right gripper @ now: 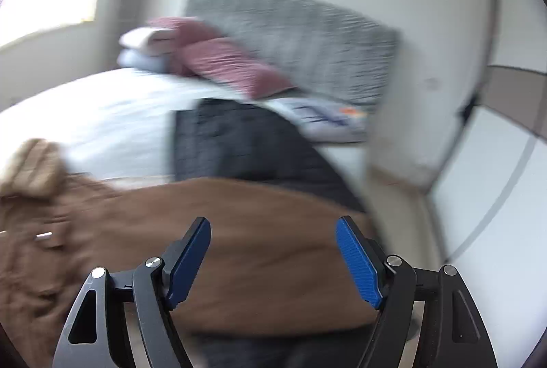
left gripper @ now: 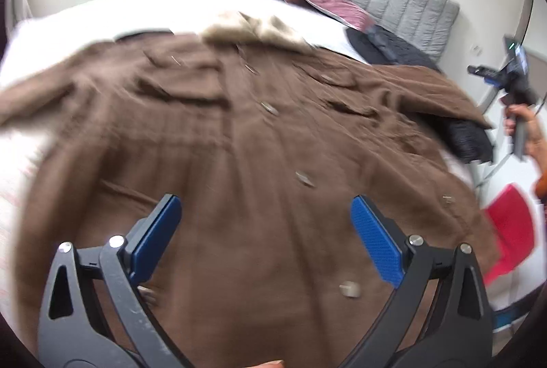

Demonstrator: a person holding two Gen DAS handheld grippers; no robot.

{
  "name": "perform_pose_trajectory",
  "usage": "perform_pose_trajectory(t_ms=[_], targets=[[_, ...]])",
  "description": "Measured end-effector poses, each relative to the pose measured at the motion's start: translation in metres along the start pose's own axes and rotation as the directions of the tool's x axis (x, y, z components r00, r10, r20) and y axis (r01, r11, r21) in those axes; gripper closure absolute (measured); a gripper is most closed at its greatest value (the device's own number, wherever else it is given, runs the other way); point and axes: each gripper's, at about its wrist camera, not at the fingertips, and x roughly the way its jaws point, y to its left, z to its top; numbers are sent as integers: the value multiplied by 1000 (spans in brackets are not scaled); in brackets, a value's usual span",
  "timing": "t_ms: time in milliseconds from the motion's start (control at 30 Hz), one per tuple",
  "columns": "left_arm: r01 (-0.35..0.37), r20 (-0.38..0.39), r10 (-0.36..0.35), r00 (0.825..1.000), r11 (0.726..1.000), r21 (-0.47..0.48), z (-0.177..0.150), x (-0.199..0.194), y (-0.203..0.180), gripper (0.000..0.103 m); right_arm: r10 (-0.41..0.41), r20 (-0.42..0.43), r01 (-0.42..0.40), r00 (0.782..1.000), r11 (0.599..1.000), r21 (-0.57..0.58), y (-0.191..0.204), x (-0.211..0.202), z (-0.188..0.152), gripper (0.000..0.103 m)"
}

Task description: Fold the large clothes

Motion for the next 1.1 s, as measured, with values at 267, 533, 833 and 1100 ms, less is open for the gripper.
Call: perform_pose_trajectory(t_ms=[267, 533, 833, 1100], targets=[[-113, 19, 112, 994, 991, 74, 41, 18, 47, 4, 453, -257, -469, 853, 883, 1, 146, 14, -75, 25], [-50, -204, 79, 976, 988, 144, -26, 34, 91, 3, 511, -294, -520, 808, 853, 53, 118, 13, -176, 25], [-16, -220, 43, 975, 992, 122, -74, -68, 114, 3, 533, -228, -485, 815, 842, 235, -25, -76, -211, 25], [-44, -226, 32, 974, 998, -48, -94, -107, 162, 3, 723, -124, -557, 679, 618, 554, -78, -73, -256, 25]])
